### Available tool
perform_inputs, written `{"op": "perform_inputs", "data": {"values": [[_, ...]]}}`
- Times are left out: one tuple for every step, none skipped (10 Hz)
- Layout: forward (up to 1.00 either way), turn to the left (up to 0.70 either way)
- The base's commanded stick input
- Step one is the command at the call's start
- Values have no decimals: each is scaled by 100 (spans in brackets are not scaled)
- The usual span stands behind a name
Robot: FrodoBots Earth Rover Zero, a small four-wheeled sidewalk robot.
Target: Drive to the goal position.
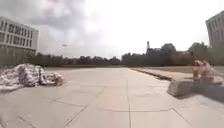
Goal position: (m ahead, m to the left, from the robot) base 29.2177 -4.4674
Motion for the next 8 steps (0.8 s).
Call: {"op": "perform_inputs", "data": {"values": [[100, -26], [100, -38], [100, -38], [100, -25], [100, -1], [100, 0], [100, 0], [100, 0]]}}
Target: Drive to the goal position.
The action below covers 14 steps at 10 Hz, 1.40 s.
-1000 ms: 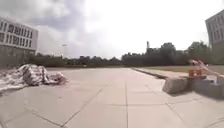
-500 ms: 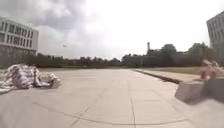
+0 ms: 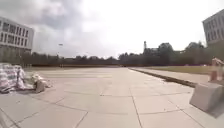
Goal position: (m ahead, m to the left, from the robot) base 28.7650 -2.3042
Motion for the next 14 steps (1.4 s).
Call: {"op": "perform_inputs", "data": {"values": [[100, 0], [100, -18], [100, -37], [100, -10], [100, -1], [100, 0], [100, 0], [100, 0], [100, 0], [100, 0], [100, 0], [100, 0], [100, 0], [100, 0]]}}
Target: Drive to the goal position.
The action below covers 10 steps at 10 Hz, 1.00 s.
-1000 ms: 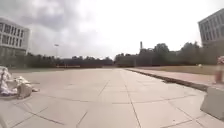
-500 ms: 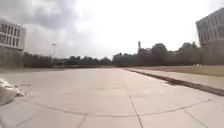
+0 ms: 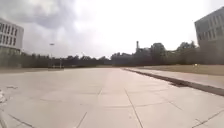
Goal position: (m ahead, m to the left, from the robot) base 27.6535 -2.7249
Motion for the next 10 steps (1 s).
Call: {"op": "perform_inputs", "data": {"values": [[100, 0], [100, 0], [100, 0], [100, 0], [100, 0], [100, 0], [100, 0], [100, 0], [100, 0], [100, 0]]}}
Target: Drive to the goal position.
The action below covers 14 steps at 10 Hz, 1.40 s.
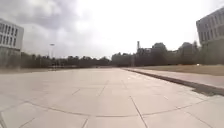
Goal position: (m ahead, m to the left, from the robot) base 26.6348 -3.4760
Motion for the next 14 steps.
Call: {"op": "perform_inputs", "data": {"values": [[100, 0], [100, 0], [100, 0], [100, 0], [100, 0], [100, 0], [100, 0], [100, 0], [100, 0], [100, 0], [100, -6], [100, -32], [100, -39], [100, -5]]}}
